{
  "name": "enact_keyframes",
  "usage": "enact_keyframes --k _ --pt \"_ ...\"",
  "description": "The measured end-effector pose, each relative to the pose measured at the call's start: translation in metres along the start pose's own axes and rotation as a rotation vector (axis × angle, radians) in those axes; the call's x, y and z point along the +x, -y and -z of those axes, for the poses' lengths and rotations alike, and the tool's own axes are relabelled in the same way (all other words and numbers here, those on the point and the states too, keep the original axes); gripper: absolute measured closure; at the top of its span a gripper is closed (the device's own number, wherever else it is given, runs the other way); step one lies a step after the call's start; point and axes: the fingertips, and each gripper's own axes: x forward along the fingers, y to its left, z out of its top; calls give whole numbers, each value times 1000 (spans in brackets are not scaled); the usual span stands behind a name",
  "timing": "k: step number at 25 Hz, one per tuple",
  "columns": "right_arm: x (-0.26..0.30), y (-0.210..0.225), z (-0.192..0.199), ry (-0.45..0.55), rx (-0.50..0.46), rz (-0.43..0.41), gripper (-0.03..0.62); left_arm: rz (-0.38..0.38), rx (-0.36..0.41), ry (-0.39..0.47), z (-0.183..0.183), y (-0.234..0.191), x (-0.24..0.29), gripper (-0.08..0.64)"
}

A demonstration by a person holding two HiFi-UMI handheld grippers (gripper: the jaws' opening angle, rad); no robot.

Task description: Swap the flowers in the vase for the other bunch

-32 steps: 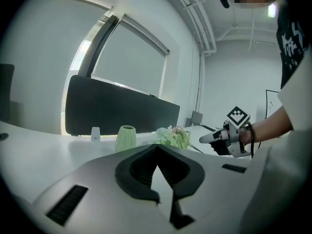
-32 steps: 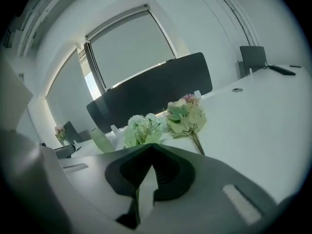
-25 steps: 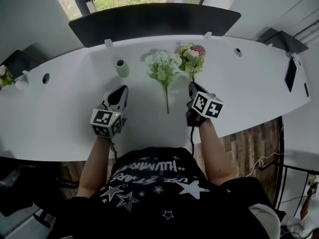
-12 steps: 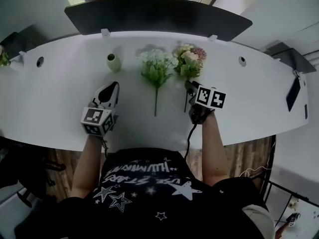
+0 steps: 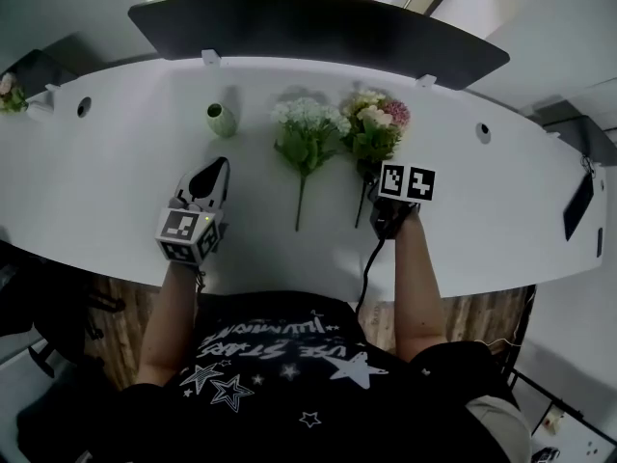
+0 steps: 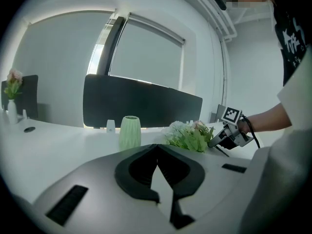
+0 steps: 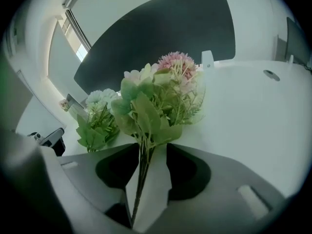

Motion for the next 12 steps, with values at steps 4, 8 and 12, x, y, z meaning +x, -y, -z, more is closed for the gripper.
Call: enact_keyframes --k 4,8,12 --pt "2 7 0 -43 -41 30 478 -19 -13 5 0 -5 -1 552" --pt "3 11 0 -69 -53 12 519 -33 -25 -11 4 -8 1 552" --pt "0 10 -4 17 116 -83 538 -11 -28 -14 4 -3 3 552"
